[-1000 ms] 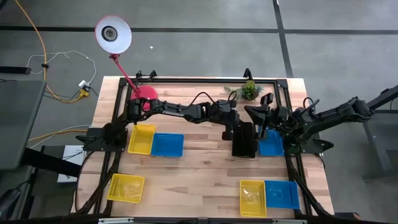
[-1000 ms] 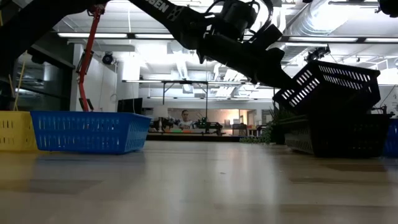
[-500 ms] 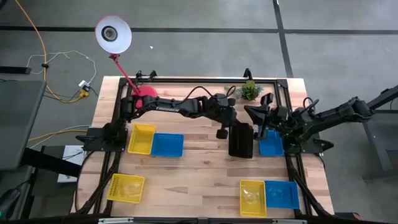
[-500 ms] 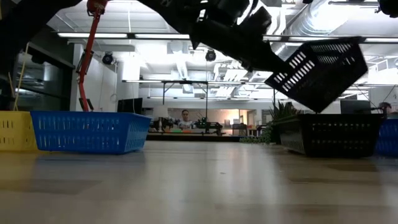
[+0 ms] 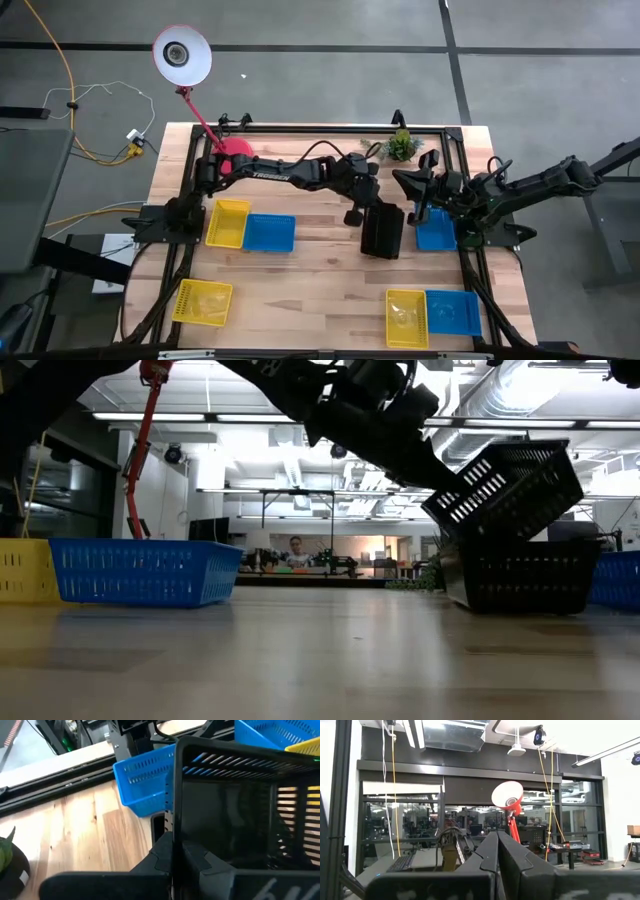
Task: Stack baskets by color
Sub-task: Stack the bottom black basket on the top black basket, then stack the top right blue basket on the bottom right blue basket
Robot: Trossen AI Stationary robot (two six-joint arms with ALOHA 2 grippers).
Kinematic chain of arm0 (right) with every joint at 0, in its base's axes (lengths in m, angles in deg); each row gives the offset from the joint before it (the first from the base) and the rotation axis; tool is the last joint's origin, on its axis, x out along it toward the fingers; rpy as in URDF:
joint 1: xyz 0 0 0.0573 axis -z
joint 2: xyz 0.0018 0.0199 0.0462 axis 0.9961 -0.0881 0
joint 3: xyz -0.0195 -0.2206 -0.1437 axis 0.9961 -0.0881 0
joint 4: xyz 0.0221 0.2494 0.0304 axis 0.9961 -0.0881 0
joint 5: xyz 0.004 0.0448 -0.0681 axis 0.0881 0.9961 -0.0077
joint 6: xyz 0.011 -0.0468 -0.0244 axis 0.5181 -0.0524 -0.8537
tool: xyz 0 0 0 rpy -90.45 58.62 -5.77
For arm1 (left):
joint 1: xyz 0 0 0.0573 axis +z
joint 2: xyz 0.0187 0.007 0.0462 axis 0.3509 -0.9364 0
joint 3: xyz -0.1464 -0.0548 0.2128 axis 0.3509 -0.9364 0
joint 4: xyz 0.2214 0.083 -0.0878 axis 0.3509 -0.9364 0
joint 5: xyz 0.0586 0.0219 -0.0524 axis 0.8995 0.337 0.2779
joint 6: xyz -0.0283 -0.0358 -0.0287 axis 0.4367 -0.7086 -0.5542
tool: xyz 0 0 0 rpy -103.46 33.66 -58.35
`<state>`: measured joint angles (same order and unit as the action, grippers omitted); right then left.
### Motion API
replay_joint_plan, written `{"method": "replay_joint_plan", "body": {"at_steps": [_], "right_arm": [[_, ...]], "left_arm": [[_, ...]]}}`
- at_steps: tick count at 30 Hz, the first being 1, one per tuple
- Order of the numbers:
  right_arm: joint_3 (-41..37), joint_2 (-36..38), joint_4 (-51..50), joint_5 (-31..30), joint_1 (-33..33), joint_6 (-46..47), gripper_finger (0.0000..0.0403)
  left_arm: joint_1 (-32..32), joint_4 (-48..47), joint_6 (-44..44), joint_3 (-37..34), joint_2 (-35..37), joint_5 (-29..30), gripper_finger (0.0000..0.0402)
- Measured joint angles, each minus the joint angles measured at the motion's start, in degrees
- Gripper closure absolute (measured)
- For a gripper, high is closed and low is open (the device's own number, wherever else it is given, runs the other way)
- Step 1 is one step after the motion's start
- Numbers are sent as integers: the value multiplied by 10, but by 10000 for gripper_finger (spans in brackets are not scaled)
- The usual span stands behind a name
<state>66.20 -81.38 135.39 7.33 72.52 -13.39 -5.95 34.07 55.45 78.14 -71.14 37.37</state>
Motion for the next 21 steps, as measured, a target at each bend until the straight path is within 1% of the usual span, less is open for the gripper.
{"method": "replay_joint_plan", "body": {"at_steps": [5,10,13,19,21], "right_arm": [[0,0,-1,0,0,0,403],[0,0,-1,-1,0,0,403],[0,0,-1,-1,0,0,403],[0,0,-1,-1,0,-1,403],[0,0,-1,-10,0,-1,403]], "left_arm": [[0,-8,1,0,0,0,395],[0,-7,1,0,0,2,368],[0,-6,1,0,0,1,337],[0,-6,1,0,0,-1,259],[0,-11,1,0,4,-1,236]]}}
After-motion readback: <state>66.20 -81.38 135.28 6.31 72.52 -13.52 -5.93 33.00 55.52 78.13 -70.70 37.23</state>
